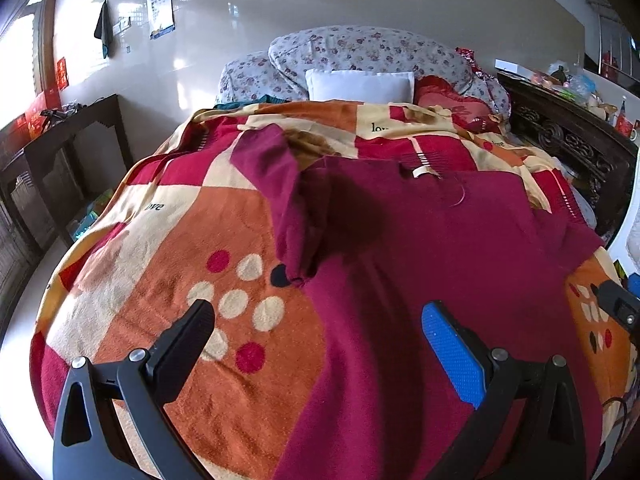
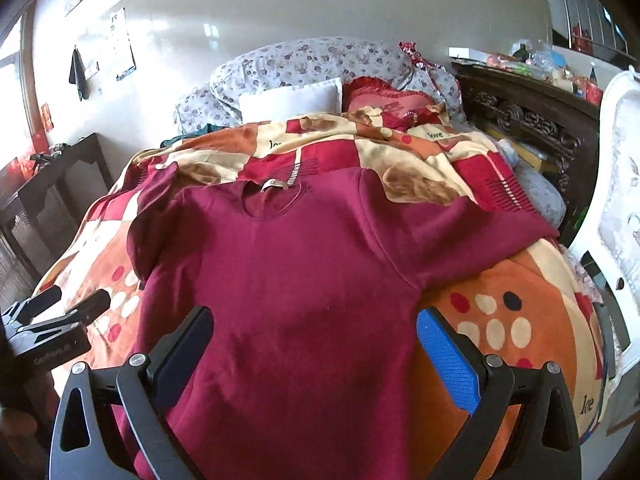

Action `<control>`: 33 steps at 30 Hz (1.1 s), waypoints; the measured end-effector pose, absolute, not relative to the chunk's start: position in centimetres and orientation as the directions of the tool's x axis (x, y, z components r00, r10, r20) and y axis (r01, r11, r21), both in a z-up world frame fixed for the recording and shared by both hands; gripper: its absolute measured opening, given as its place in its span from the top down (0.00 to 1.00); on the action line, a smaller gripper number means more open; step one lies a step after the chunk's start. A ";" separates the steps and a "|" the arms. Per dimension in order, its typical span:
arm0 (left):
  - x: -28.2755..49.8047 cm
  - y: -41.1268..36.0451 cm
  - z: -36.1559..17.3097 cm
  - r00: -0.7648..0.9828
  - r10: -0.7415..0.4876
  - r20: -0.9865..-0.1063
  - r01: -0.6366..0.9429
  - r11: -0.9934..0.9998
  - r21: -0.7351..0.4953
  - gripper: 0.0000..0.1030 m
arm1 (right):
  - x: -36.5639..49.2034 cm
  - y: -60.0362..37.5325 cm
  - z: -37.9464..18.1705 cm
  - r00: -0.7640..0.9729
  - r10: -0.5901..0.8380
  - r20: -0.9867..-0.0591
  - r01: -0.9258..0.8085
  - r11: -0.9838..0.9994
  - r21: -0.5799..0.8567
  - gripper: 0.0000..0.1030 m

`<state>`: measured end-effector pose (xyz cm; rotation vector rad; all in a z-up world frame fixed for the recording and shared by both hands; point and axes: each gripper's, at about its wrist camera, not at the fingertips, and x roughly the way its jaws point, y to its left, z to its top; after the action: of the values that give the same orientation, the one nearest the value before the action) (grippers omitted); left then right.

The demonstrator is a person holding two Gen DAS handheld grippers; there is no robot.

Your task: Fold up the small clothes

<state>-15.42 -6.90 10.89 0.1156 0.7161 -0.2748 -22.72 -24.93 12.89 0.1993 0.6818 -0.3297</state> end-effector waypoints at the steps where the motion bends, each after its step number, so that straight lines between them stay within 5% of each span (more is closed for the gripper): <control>1: -15.4 -6.9 10.9 0.722 -0.208 -0.659 0.287 0.958 0.012 0.00 | -22.5 -24.7 12.9 0.726 -0.242 -0.643 0.363 0.930 0.060 0.00; 33: -13.0 -10.0 8.7 0.669 -0.234 -0.706 0.339 0.941 0.009 0.00 | -18.1 -25.8 9.9 0.680 -0.276 -0.680 0.395 0.918 0.022 0.00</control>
<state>-12.99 -10.00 8.65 0.1437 0.7739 -0.3241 -18.08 -25.77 9.87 0.1729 0.7324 -0.3787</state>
